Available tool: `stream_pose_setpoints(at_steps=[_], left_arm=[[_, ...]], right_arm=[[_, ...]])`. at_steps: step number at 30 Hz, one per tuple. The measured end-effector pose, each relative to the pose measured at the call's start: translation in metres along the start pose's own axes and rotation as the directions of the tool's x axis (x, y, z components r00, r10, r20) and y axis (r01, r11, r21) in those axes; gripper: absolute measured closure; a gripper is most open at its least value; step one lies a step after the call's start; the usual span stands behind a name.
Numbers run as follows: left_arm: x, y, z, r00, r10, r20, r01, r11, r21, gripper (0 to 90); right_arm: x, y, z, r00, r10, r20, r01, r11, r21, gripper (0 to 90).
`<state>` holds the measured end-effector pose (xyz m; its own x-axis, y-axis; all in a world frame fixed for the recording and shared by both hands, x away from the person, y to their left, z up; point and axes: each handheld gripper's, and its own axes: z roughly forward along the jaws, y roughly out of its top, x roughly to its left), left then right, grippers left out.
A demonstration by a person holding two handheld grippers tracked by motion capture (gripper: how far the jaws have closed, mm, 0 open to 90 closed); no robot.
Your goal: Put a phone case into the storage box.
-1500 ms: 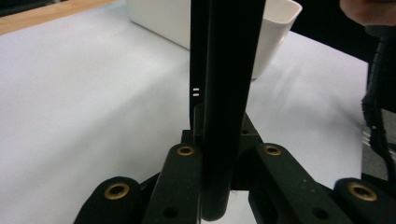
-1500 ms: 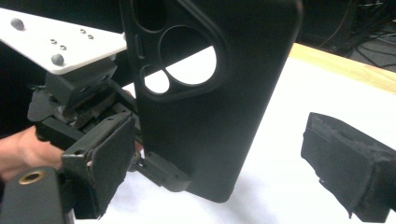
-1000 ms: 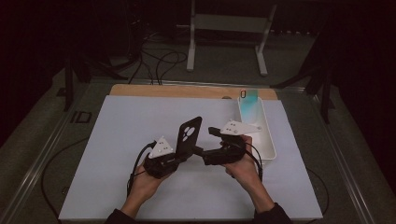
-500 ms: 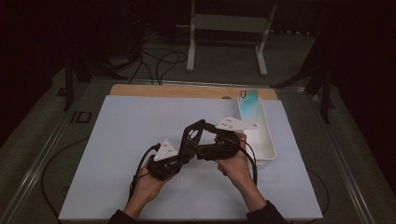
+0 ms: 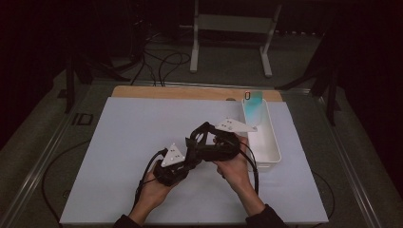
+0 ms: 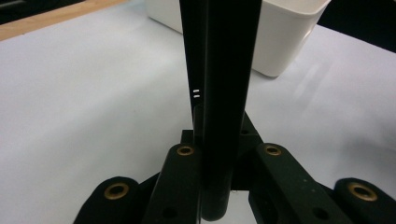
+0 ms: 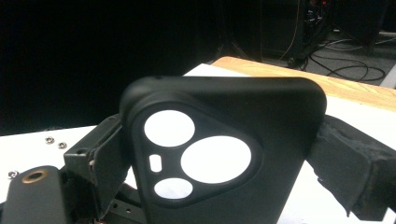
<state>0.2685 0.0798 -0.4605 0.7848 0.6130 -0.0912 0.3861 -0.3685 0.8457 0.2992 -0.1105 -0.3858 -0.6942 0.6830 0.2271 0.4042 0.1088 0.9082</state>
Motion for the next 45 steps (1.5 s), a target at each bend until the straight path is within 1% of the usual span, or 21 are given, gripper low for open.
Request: stream_pose_setpoints(at_steps=[4, 8, 19, 23, 24, 25, 26, 27, 29, 33, 35, 36, 37, 38, 39, 40, 41, 42, 43, 44, 45], left_arm=[[0.000, 0.000, 0.000, 1.0000, -0.005, -0.007, 0.005, 1.0000, -0.005, 85.2], [0.000, 0.000, 0.000, 0.9999, -0.010, -0.004, 0.010, 0.9999, -0.006, 85.2], [0.002, -0.001, 0.001, 1.0000, -0.008, 0.000, 0.008, 1.0000, -0.002, 83.5], [0.003, -0.001, 0.000, 0.9999, -0.009, 0.009, 0.009, 0.9999, -0.007, 73.0], [0.004, -0.001, -0.001, 0.9999, -0.009, 0.013, 0.009, 0.9999, -0.006, 73.0], [0.005, -0.001, -0.001, 0.9996, -0.011, 0.024, 0.012, 0.9999, -0.006, 68.9], [0.006, -0.001, -0.002, 0.9990, -0.010, 0.045, 0.010, 1.0000, -0.001, 59.7], [0.006, -0.001, -0.002, 0.9990, -0.010, 0.045, 0.010, 1.0000, -0.001, 54.9], [0.006, -0.001, -0.004, 0.9996, 0.000, 0.028, 0.000, 1.0000, -0.004, 49.1], [0.007, 0.000, -0.009, 0.9999, -0.009, 0.011, 0.009, 0.9996, -0.028, 36.1], [0.009, 0.000, -0.013, 1.0000, -0.009, 0.000, 0.009, 0.9992, -0.040, 31.6], [0.011, 0.000, -0.015, 0.9999, -0.011, 0.000, 0.011, 0.9986, -0.051, 31.6], [0.012, -0.001, -0.017, 0.9999, -0.015, -0.004, 0.015, 0.9979, -0.063, 28.3], [0.014, -0.001, -0.019, 0.9998, -0.018, -0.011, 0.018, 0.9975, -0.068, 28.3], [0.017, -0.002, -0.024, 0.9990, -0.031, -0.031, 0.028, 0.9967, -0.077, 24.4], [0.017, -0.002, -0.024, 0.9990, -0.031, -0.031, 0.028, 0.9967, -0.077, 22.3], [0.020, -0.003, -0.028, 0.9975, -0.039, -0.060, 0.033, 0.9958, -0.085, 19.5], [0.020, -0.003, -0.028, 0.9975, -0.039, -0.060, 0.033, 0.9958, -0.085, 16.0], [0.022, -0.003, -0.030, 0.9964, -0.046, -0.071, 0.039, 0.9955, -0.086, 13.7], [0.024, -0.004, -0.032, 0.9952, -0.052, -0.083, 0.045, 0.9950, -0.089, 13.7], [0.026, -0.004, -0.034, 0.9947, -0.057, -0.086, 0.049, 0.9943, -0.094, 10.8]], right_arm=[[0.000, -0.002, 0.001, 0.9999, 0.010, -0.005, -0.010, 1.000, 0.004, 10.9], [0.000, -0.003, 0.002, 0.9998, 0.021, -0.006, -0.021, 1.000, 0.011, 11.6], [0.001, -0.003, 0.001, 0.9998, 0.014, 0.015, -0.015, 1.000, 0.011, 14.0], [0.003, -0.004, 0.001, 1.0000, 0.006, 0.007, -0.006, 1.000, 0.017, 14.3], [0.003, -0.004, 0.001, 1.0000, 0.006, 0.007, -0.006, 1.000, 0.017, 14.3], [0.003, -0.004, 0.001, 1.0000, 0.006, 0.006, -0.006, 1.000, 0.019, 14.3], [0.002, -0.004, 0.001, 0.9999, 0.006, 0.008, -0.006, 1.000, 0.020, 14.3], [0.002, -0.004, 0.001, 0.9999, 0.006, 0.008, -0.006, 1.000, 0.020, 14.3], [0.002, -0.004, 0.001, 0.9999, 0.005, 0.012, -0.005, 1.000, 0.019, 14.3], [0.000, -0.004, -0.001, 0.9999, 0.005, 0.015, -0.005, 1.000, 0.016, 14.2], [-0.001, -0.004, -0.002, 0.9999, 0.002, 0.016, -0.003, 1.000, 0.015, 14.2], [-0.001, -0.004, -0.002, 0.9999, 0.002, 0.016, -0.003, 1.000, 0.015, 14.2], [-0.001, -0.005, -0.003, 0.9998, 0.001, 0.019, -0.002, 1.000, 0.014, 14.2], [-0.001, -0.005, -0.003, 0.9998, 0.001, 0.019, -0.002, 1.000, 0.014, 14.2], [-0.003, -0.005, -0.004, 0.9997, 0.002, 0.023, -0.003, 1.000, 0.014, 14.2], [-0.004, -0.005, -0.005, 0.9997, 0.002, 0.023, -0.002, 1.000, 0.014, 14.2], [-0.004, -0.005, -0.005, 0.9996, 0.003, 0.027, -0.003, 1.000, 0.014, 14.2], [-0.005, -0.005, -0.005, 0.9996, 0.006, 0.028, -0.006, 1.000, 0.016, 14.2], [-0.005, -0.005, -0.006, 0.9996, 0.007, 0.028, -0.007, 1.000, 0.017, 14.2], [-0.005, -0.005, -0.006, 0.9996, 0.007, 0.028, -0.007, 1.000, 0.017, 14.2], [-0.006, -0.006, -0.006, 0.9996, 0.004, 0.029, -0.005, 1.000, 0.016, 14.2]])
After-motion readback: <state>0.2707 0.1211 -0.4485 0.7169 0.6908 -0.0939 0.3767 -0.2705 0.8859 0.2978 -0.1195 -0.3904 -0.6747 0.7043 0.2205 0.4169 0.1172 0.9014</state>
